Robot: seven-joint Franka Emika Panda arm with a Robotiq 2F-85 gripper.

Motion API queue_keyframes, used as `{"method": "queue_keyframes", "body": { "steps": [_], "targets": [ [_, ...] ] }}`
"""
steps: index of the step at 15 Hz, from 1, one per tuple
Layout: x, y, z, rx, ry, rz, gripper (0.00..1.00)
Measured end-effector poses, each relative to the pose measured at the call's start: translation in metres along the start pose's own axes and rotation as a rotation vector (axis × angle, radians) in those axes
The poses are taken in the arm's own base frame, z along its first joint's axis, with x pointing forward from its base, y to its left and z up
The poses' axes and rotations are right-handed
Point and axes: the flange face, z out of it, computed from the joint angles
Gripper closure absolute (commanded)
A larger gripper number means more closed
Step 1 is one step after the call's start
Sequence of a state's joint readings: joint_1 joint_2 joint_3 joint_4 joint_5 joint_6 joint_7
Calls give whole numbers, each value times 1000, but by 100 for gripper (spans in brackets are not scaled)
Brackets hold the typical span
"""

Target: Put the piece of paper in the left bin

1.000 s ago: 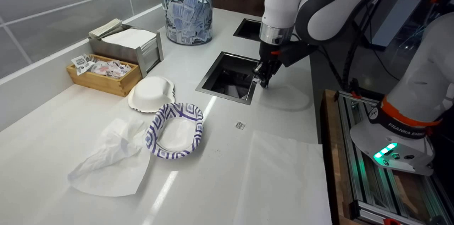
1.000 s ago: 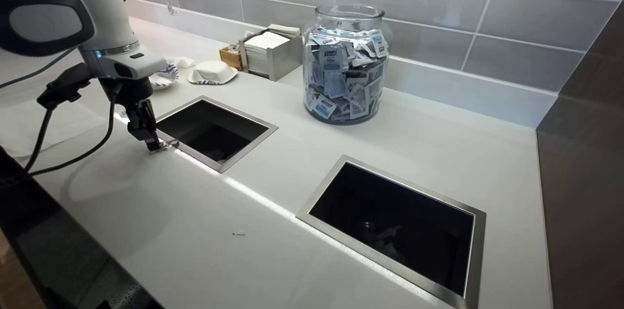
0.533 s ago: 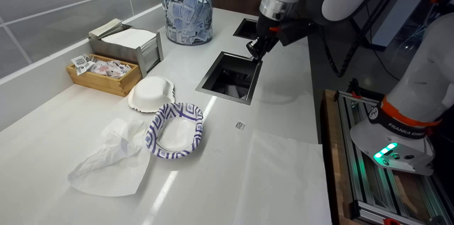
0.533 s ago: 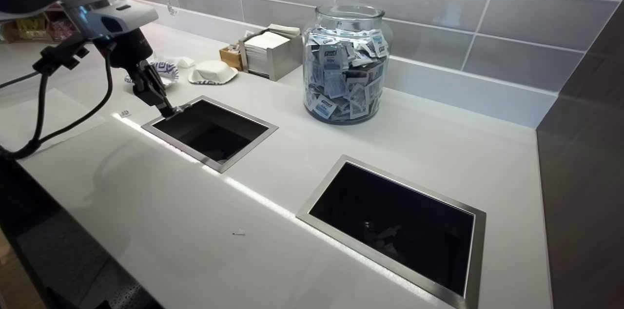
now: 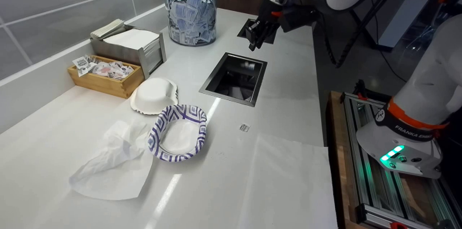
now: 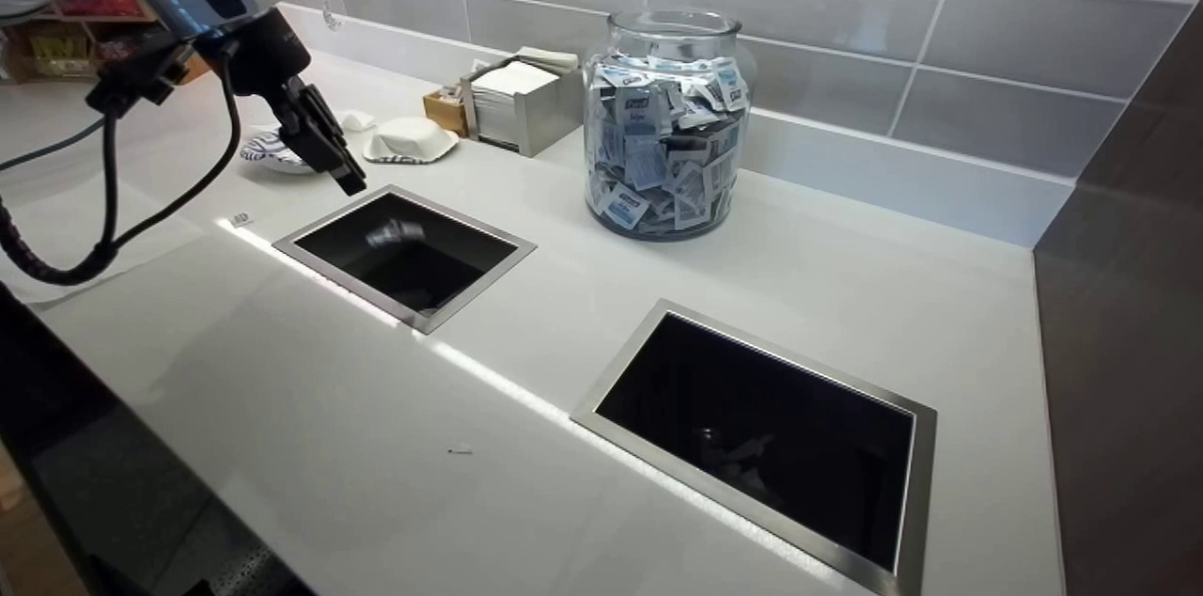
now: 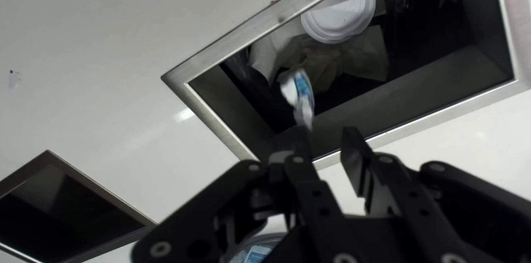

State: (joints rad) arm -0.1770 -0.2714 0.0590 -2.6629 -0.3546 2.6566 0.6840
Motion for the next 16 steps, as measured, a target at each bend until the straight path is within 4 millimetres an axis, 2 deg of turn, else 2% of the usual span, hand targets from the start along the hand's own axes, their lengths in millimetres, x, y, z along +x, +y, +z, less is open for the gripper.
{"method": "queue_keyframes", "body": {
  "steps": [5,10,16],
  "targets": [
    [2,1,3,14,13,5,2],
    [0,0,-8,-8,10,16,0],
    [-9,-2,-53,-79,24,80,0]
  ]
}}
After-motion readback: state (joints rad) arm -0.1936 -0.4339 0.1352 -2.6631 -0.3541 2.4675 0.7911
